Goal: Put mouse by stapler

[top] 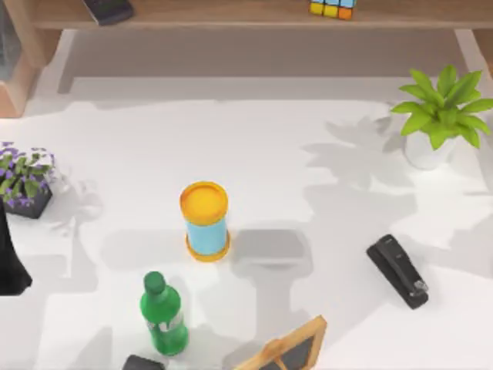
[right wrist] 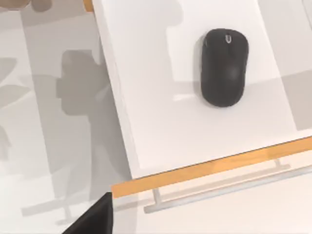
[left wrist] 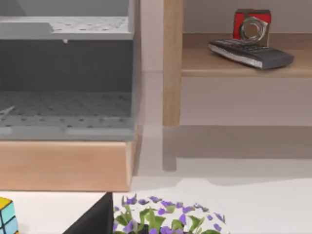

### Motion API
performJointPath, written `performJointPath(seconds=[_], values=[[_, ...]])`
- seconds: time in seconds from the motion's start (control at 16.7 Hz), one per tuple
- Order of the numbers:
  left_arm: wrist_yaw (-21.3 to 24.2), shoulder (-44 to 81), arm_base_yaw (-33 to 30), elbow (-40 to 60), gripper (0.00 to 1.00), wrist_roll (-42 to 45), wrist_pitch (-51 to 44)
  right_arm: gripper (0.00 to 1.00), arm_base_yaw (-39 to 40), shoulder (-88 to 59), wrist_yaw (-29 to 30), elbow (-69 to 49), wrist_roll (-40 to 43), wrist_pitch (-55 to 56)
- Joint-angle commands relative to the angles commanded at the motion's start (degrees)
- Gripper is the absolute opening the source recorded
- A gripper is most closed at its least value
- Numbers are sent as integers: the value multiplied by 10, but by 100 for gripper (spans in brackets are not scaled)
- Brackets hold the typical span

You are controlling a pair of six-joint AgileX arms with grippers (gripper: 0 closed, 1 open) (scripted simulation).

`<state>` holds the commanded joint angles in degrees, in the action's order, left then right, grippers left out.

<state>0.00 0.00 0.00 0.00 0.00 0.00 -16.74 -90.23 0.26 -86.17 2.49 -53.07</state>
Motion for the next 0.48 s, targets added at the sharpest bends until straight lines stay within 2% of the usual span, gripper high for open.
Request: performJointPath(seconds=[0.48], values=[[0,0,0,0,100,0,0,100,-40,-418,7,-394,14,-184]])
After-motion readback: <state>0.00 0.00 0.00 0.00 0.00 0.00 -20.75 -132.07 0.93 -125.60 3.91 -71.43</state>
